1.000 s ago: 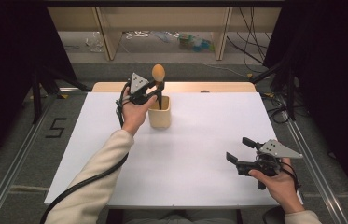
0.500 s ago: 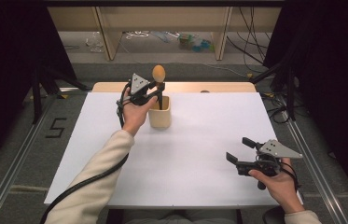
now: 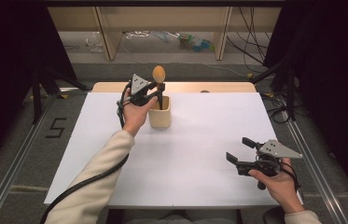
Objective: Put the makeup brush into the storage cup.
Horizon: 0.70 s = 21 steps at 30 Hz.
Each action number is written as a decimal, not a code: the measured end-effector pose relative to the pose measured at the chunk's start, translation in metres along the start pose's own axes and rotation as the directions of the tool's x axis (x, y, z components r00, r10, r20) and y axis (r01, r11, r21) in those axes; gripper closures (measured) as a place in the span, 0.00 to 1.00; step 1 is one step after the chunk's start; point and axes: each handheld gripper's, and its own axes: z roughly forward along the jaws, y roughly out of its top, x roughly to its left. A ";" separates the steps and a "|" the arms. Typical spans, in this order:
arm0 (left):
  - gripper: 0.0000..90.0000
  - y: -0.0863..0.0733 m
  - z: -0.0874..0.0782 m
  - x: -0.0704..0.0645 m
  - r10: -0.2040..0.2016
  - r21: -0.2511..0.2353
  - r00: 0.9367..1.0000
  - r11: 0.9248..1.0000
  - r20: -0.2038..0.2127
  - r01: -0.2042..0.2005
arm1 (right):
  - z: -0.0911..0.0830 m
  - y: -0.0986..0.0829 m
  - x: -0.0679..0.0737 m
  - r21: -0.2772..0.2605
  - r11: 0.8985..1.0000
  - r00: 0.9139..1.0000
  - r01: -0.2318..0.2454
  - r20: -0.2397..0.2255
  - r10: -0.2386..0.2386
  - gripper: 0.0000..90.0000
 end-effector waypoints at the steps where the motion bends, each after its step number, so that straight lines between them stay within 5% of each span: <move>1: 0.69 0.000 0.000 0.000 -0.005 0.001 1.000 1.000 0.000 0.005 | 0.000 0.000 0.000 0.000 1.000 1.000 0.000 0.000 0.000 0.16; 21: 0.69 -0.007 0.001 -0.001 -0.009 0.010 1.000 1.000 -0.003 0.009 | 0.000 0.000 0.000 0.000 1.000 1.000 0.000 -0.002 0.000 0.16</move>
